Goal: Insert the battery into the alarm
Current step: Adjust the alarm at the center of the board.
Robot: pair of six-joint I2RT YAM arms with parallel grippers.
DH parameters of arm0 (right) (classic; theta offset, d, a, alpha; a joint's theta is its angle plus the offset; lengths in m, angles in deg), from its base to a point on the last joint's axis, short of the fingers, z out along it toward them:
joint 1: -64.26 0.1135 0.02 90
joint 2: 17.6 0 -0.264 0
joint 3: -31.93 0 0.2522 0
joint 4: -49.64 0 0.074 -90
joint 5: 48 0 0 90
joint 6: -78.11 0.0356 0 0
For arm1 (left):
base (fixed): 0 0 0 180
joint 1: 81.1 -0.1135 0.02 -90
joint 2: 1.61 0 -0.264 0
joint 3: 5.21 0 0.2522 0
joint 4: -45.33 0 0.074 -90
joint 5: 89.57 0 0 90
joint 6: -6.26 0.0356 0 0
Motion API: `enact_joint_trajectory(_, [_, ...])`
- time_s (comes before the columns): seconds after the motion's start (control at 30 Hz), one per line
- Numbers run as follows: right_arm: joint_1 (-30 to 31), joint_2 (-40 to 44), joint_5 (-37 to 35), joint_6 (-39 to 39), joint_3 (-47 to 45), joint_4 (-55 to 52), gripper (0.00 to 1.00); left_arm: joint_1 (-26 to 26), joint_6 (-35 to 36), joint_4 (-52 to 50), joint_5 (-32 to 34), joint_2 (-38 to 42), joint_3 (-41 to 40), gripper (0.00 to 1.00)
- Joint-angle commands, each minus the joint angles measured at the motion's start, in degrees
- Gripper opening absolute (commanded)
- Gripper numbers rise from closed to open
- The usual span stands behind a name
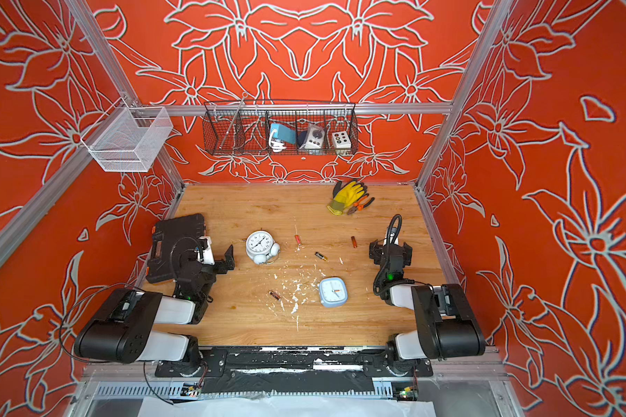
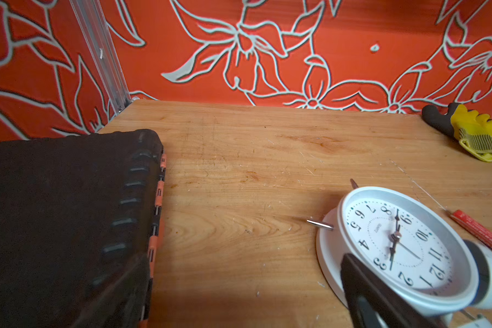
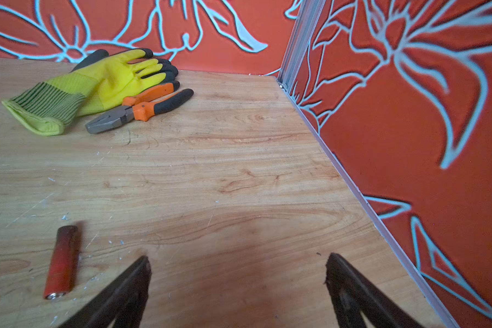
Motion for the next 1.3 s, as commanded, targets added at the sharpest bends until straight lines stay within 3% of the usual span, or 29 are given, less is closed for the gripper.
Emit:
enact_joint_trajectory(0.0, [-0.2, 0.2, -1.3, -0.4, -0.1, -0.2, 0.97, 0.0, 0.5, 0.7, -0.4, 0.1, 0.1, 0.99])
enact_joint_trajectory(0.57, [-0.2, 2.0, -1.7, -0.5, -0.9, -0.2, 0.98, 0.1, 0.9, 0.2, -1.0, 0.7, 0.2, 0.99])
enact_joint_trajectory(0.7, [0.1, 3.9, -1.3, -1.0, -2.8, 1.8, 0.97, 1.9, 1.5, -3.9, 2.7, 4.9, 0.9, 0.99])
enact_joint_trajectory(0.77, [0.1, 6.2, -1.0, -1.3, -3.1, 0.7, 0.98, 3.9, 2.6, -7.2, 5.4, 7.9, 1.5, 0.99])
enact_joint_trajectory(0.9, [0.3, 15.4, -0.9, 1.4, 0.1, -15.4, 0.98, 12.2, 5.4, -15.6, 13.5, 16.0, 3.5, 0.99])
enact_joint_trajectory(0.97, [0.3, 18.1, 0.4, 3.1, -0.1, -17.8, 0.98, 16.4, 2.8, -18.9, 15.7, 19.1, 4.6, 0.99])
enact_joint_trajectory(1.13, [1.0, 26.0, 4.6, 4.0, 1.2, -28.9, 0.98, 26.8, -2.8, -30.2, 16.2, 23.7, 10.3, 0.99])
enact_joint_trajectory(1.27, [1.1, 33.0, 6.3, 9.1, 4.7, -40.5, 0.98, 30.2, -15.0, -36.0, 10.4, 23.6, 13.5, 0.99])
